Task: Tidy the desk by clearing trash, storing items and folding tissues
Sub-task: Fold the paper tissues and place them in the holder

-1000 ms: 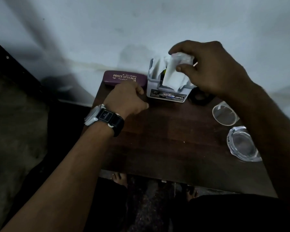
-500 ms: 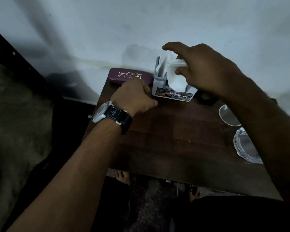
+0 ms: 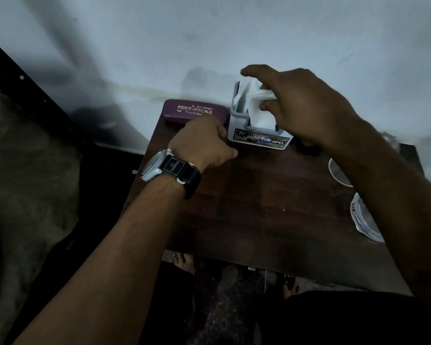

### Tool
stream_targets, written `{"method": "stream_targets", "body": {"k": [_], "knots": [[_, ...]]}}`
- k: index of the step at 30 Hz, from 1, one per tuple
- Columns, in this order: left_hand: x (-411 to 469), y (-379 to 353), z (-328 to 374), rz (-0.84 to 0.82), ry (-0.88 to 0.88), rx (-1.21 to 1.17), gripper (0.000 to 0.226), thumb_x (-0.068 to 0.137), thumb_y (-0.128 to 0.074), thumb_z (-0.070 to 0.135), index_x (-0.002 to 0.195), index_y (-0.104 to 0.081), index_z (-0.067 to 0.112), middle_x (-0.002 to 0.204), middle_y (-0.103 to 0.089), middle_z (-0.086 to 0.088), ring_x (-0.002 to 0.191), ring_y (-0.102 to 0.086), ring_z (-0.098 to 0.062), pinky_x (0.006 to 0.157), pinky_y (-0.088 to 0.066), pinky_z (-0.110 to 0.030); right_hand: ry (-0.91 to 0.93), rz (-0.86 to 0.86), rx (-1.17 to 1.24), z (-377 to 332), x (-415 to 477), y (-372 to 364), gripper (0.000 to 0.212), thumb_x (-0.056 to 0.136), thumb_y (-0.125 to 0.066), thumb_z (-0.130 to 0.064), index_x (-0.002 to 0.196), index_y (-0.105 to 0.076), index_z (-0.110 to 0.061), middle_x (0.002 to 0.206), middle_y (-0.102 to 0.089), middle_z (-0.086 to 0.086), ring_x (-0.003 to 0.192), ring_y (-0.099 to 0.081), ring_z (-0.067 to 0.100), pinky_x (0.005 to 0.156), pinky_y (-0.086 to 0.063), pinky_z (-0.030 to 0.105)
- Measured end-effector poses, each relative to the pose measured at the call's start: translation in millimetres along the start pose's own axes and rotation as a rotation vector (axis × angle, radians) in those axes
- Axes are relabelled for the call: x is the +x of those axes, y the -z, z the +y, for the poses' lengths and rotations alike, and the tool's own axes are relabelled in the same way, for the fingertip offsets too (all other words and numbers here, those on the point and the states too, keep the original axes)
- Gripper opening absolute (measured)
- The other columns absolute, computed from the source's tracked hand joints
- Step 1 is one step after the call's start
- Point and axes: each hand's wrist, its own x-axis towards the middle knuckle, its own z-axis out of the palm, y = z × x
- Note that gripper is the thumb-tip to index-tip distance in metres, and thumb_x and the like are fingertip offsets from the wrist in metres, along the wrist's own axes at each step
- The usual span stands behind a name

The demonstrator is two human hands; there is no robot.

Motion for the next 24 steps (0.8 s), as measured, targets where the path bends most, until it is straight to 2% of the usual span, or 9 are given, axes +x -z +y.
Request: {"method": "stream_targets", "body": {"k": [3, 5, 7, 11, 14, 16, 21, 24], "knots": [[-0.1, 1.4, -1.2, 0.016, 0.002, 0.010, 0.048, 0.076, -0.085, 0.041, 0.117, -0.067, 0.025, 0.114, -0.070, 0.001, 0.102, -0.068, -0.022, 0.094, -0.057, -0.041, -0.047, -0.015, -0.011, 2.4, -2.8, -6.2, 0.065, 0.093, -0.060, -0.012, 0.149, -0.039, -0.035, 0.113, -0.071, 0.005, 0.106, -0.063, 0.038, 0.105, -0.041, 0.044], [-0.7, 2.3, -0.9, 0.016, -0.006, 0.014, 0.049, 0.077, -0.085, 0.041, 0.119, -0.067, 0.024, 0.115, -0.070, 0.001, 0.103, -0.068, -0.021, 0.095, -0.056, -0.040, -0.092, -0.041, -0.087, 2.9, -6.1, -7.1, 0.067, 0.093, -0.064, -0.016, 0.150, -0.036, -0.034, 0.121, -0.070, 0.000, 0.115, -0.061, 0.034, 0.116, -0.021, 0.049], [-1.6, 3.4, 0.3, 0.003, -0.010, 0.014, 0.050, 0.078, -0.084, 0.041, 0.121, -0.067, 0.023, 0.115, -0.070, 0.000, 0.102, -0.068, -0.021, 0.095, -0.057, -0.039, -0.105, -0.061, -0.169, 0.6, -8.0, -4.5, 0.073, 0.089, -0.068, -0.022, 0.152, -0.031, -0.029, 0.120, -0.071, 0.001, 0.116, -0.061, 0.032, 0.119, -0.009, 0.055], [-3.2, 4.1, 3.1, -0.011, -0.023, 0.011, 0.045, 0.079, -0.084, 0.038, 0.117, -0.068, 0.022, 0.112, -0.073, -0.001, 0.096, -0.070, -0.022, 0.091, -0.059, -0.039, -0.105, -0.065, -0.261, -3.9, -6.8, 2.7, 0.080, 0.087, -0.073, -0.024, 0.153, -0.027, -0.024, 0.108, -0.070, 0.004, 0.115, -0.060, 0.034, 0.119, -0.006, 0.061], [-4.2, 3.9, 4.2, -0.008, -0.023, 0.016, 0.041, 0.079, -0.084, 0.038, 0.113, -0.069, 0.022, 0.110, -0.073, 0.000, 0.096, -0.070, -0.020, 0.092, -0.058, -0.038, -0.103, -0.077, -0.302, -4.7, -7.1, 1.4, 0.075, 0.089, -0.071, -0.020, 0.152, -0.031, -0.022, 0.089, -0.051, 0.001, 0.110, -0.061, 0.035, 0.121, -0.004, 0.060], [-4.8, 3.7, 5.0, -0.008, -0.022, 0.012, 0.040, 0.079, -0.085, 0.038, 0.112, -0.069, 0.022, 0.108, -0.073, 0.000, 0.095, -0.070, -0.020, 0.091, -0.058, -0.038, -0.100, -0.095, -0.337, -3.1, -7.9, -2.5, 0.072, 0.089, -0.070, -0.019, 0.151, -0.034, -0.021, 0.084, -0.050, 0.003, 0.108, -0.062, 0.035, 0.121, -0.002, 0.061], [-4.0, 2.6, 5.3, -0.017, -0.016, 0.006, 0.038, 0.078, -0.085, 0.039, 0.108, -0.070, 0.022, 0.104, -0.073, 0.000, 0.091, -0.071, -0.021, 0.088, -0.060, -0.040, -0.110, -0.077, -0.354, 0.8, -10.5, -6.4, 0.071, 0.089, -0.072, -0.021, 0.150, -0.036, -0.021, 0.087, -0.056, 0.007, 0.110, -0.062, 0.034, 0.121, 0.000, 0.062], [-2.3, 1.9, 5.0, -0.018, -0.009, 0.002, 0.042, 0.077, -0.085, 0.041, 0.111, -0.069, 0.023, 0.107, -0.072, 0.000, 0.093, -0.071, -0.023, 0.089, -0.060, -0.041, -0.133, -0.001, -0.219, 2.0, -11.3, -3.8, 0.067, 0.090, -0.071, -0.019, 0.149, -0.040, -0.024, 0.103, -0.069, 0.006, 0.112, -0.062, 0.031, 0.121, 0.001, 0.059]]}}
